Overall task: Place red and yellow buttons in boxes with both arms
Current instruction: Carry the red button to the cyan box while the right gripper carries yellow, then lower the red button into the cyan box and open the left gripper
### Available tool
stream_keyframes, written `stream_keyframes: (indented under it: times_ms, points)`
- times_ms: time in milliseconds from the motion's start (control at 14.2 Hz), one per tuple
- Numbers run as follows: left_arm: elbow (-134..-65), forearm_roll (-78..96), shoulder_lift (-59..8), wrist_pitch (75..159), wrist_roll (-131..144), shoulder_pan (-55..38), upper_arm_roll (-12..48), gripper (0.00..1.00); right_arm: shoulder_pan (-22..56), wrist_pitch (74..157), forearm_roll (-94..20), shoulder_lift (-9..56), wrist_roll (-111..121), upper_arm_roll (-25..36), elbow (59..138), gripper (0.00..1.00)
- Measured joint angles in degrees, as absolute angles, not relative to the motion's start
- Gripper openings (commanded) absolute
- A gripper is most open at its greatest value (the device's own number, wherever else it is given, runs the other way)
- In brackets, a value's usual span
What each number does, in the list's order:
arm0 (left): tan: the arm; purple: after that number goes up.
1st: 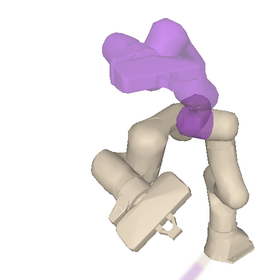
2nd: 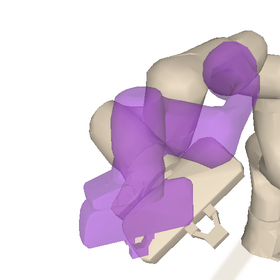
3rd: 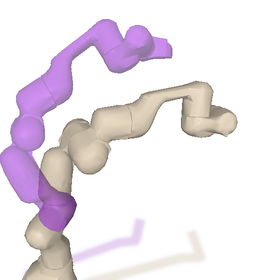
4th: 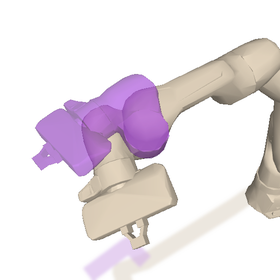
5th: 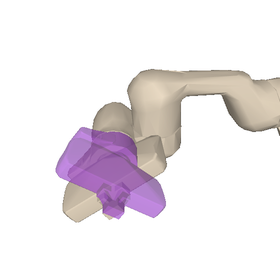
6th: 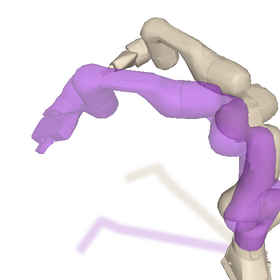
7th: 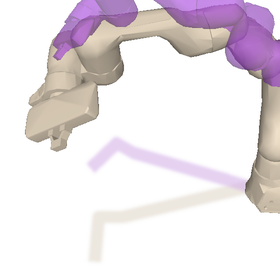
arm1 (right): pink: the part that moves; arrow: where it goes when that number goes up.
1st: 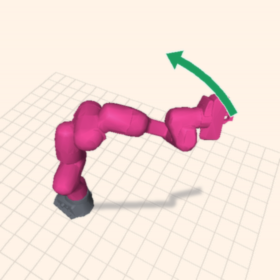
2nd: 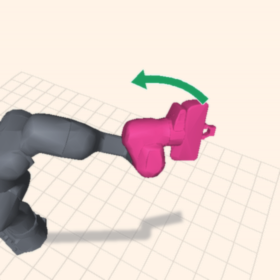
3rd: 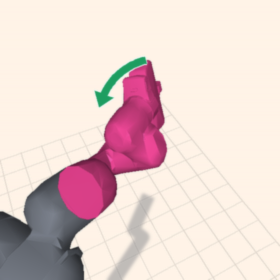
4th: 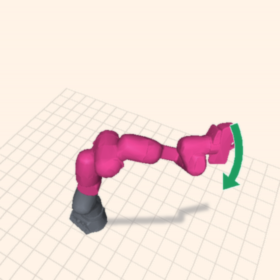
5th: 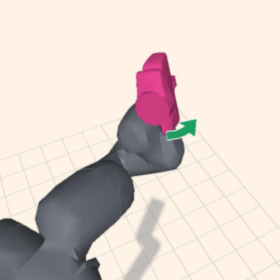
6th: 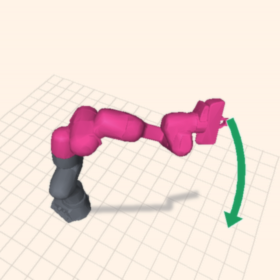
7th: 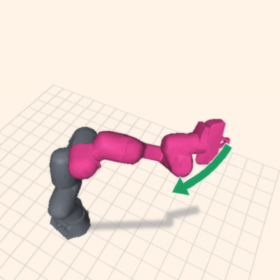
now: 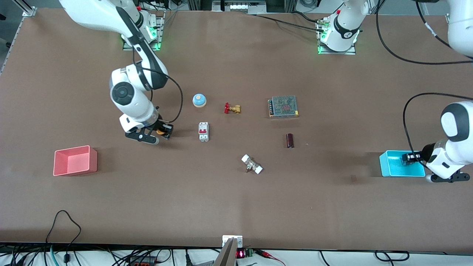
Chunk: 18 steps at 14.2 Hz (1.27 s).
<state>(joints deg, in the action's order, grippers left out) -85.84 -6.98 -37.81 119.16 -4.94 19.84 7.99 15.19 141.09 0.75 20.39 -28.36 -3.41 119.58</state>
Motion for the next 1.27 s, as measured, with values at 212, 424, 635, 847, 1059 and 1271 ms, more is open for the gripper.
stream_keyframes:
  times_ms: [212,424,635,847,1059,1271]
  points:
    - [-85.4,-7.0,-39.2,120.1,-5.0,19.9,8.0,0.35,8.6,132.6,0.8,15.3,-12.7,-3.1,116.7,0.24]
    - [-85.4,-7.0,-39.6,120.1,-5.1,20.2,8.0,0.35,0.8,126.0,0.8,11.8,1.5,-2.9,113.8,0.24]
    - [-85.4,-7.0,-40.5,120.2,-5.2,20.5,8.0,0.35,-5.2,120.9,0.8,11.8,11.3,-2.8,108.8,0.24]
    - [-85.4,-7.0,-41.5,120.3,-5.2,20.8,8.0,0.35,-8.9,120.1,0.8,14.3,18.1,-2.7,104.2,0.24]
    - [-85.4,-7.0,-42.4,120.5,-5.3,21.1,8.0,0.36,-11.9,121.2,0.8,20.0,23.5,-2.7,100.3,0.24]
    - [-85.4,-7.0,-43.5,120.6,-5.4,21.2,8.0,0.36,-13.6,126.9,0.8,25.4,26.6,-2.7,98.9,0.24]
